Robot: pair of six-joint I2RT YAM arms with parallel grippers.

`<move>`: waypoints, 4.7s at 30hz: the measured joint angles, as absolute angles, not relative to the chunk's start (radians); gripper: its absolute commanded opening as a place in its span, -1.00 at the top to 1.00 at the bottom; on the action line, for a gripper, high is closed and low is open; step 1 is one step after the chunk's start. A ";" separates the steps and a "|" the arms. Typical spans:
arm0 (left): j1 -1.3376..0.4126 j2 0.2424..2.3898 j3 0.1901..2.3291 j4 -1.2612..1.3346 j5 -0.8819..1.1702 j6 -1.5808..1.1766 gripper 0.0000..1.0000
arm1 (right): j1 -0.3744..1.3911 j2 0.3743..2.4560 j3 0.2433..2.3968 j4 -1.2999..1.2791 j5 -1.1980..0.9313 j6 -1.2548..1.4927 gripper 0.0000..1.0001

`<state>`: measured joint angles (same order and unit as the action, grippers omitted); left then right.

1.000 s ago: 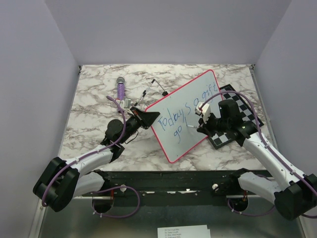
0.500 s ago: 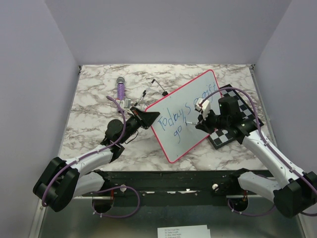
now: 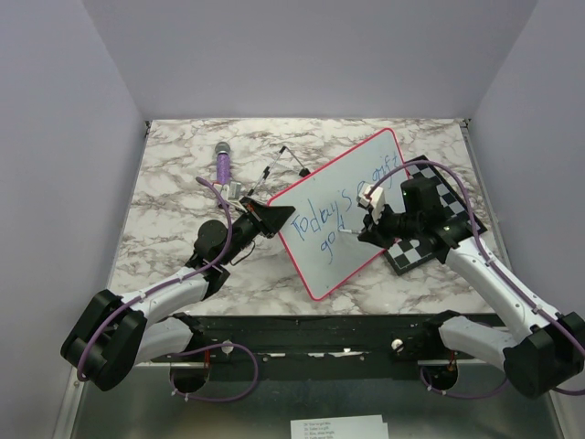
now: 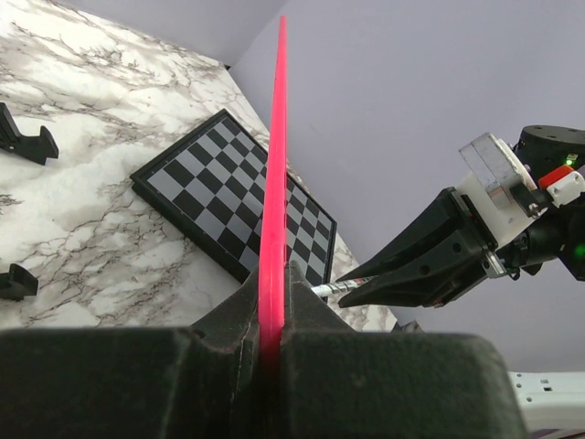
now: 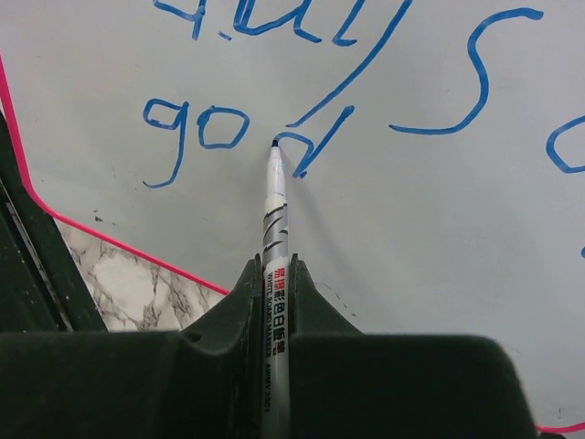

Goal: Write a sentence on the whiteboard
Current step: Write a sentence on the whiteboard, then put down the whiteboard on the whiteboard stand.

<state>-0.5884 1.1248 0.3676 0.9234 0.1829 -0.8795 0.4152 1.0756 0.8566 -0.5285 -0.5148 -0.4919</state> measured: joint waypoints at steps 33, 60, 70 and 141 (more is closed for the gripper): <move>-0.589 1.120 0.368 0.923 0.183 -0.878 1.00 | 0.415 1.033 0.831 -0.532 -0.508 -0.490 0.99; -0.589 1.120 0.368 0.920 0.183 -0.876 1.00 | 0.415 1.051 0.820 -0.541 -0.512 -0.500 0.99; -0.589 1.120 0.368 0.920 0.183 -0.876 1.00 | 0.415 1.042 0.819 -0.548 -0.463 -0.497 0.99; -0.590 1.090 0.371 0.884 0.181 -0.856 1.00 | 0.185 0.792 0.844 -0.516 -0.596 -0.448 0.99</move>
<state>-0.5896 1.0904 0.3710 0.8837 0.1810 -0.8558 0.1852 0.7918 0.8440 -0.5163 -0.5964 -0.4480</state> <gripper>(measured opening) 0.099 0.140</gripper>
